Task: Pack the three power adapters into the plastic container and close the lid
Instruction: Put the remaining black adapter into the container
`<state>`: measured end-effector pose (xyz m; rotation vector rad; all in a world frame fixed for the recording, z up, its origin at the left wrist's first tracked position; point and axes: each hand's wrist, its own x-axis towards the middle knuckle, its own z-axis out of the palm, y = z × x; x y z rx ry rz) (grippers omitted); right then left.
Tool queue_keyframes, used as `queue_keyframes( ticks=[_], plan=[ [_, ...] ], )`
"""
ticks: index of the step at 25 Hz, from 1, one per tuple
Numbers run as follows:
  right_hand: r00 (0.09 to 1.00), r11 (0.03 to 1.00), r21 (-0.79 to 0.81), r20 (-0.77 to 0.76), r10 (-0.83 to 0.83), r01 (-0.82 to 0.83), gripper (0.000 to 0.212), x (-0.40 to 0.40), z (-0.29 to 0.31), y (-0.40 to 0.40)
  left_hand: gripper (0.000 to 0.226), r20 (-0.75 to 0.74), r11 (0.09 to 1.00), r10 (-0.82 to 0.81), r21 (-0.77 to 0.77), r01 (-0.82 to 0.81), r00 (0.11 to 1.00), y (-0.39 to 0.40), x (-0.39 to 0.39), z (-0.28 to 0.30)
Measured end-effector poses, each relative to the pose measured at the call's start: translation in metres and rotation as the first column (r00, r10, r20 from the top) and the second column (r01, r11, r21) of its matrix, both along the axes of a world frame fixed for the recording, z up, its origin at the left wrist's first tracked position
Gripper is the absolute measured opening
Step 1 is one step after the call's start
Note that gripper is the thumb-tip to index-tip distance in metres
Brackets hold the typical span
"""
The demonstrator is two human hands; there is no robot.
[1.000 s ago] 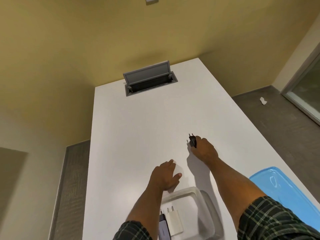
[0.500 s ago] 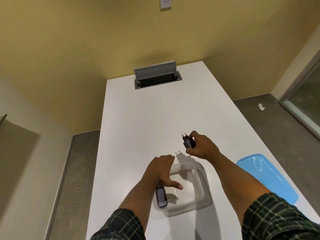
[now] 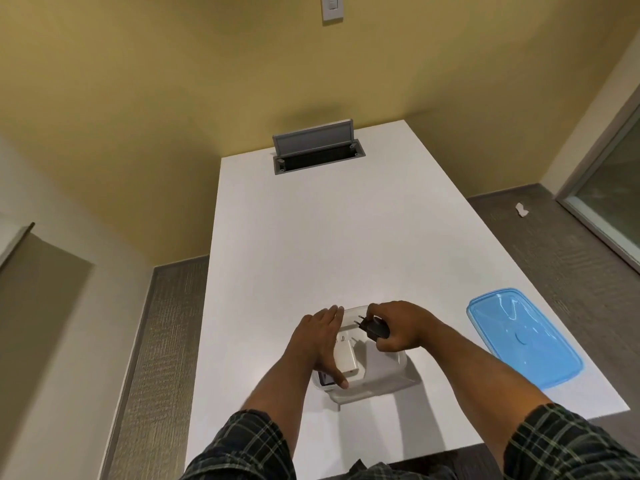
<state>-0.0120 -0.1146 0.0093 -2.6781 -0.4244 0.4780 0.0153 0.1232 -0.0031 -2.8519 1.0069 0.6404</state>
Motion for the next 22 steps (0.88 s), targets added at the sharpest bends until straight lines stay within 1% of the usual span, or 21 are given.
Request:
queue_keyframes(
  ticks=[3, 5, 7, 9, 12, 16, 22],
  plan=[
    [0.999, 0.997, -0.064, 0.021, 0.037, -0.036, 0.030, -0.008, -0.006, 0.007, 0.161, -0.007, 1.000, 0.017, 0.019, -0.017, 1.000, -0.002, -0.001, 0.002],
    [0.997, 0.994, -0.096, 0.047, 0.062, -0.057, 0.027, -0.012, -0.010, 0.015, 0.161, -0.012, 0.999, 0.029, 0.034, -0.028, 1.000, -0.004, -0.001, 0.002],
    [0.998, 0.994, -0.109, 0.053, 0.021, -0.015, 0.026, -0.015, -0.015, 0.024, 0.161, -0.012, 0.998, 0.044, 0.050, -0.044, 0.999, -0.006, -0.001, 0.003],
    [0.997, 0.988, -0.135, 0.041, -0.066, 0.071, 0.026, -0.016, -0.021, 0.033, 0.162, -0.025, 0.996, 0.055, 0.068, -0.053, 0.998, -0.007, 0.000, 0.003],
    [0.983, 0.964, -0.200, -0.007, -0.182, 0.177, 0.034, -0.017, -0.033, 0.048, 0.162, -0.033, 0.994, 0.072, 0.080, -0.069, 0.997, -0.008, 0.000, 0.002],
    [0.955, 0.937, -0.264, -0.131, -0.268, 0.227, 0.047, -0.020, -0.043, 0.062, 0.161, -0.014, 0.996, 0.070, 0.063, -0.069, 0.997, -0.008, -0.003, 0.001],
    [0.947, 0.941, -0.224, -0.145, -0.288, 0.252, 0.052, -0.025, -0.049, 0.063, 0.160, -0.012, 0.994, 0.086, 0.068, -0.085, 0.996, -0.009, -0.004, 0.003]
  ],
)
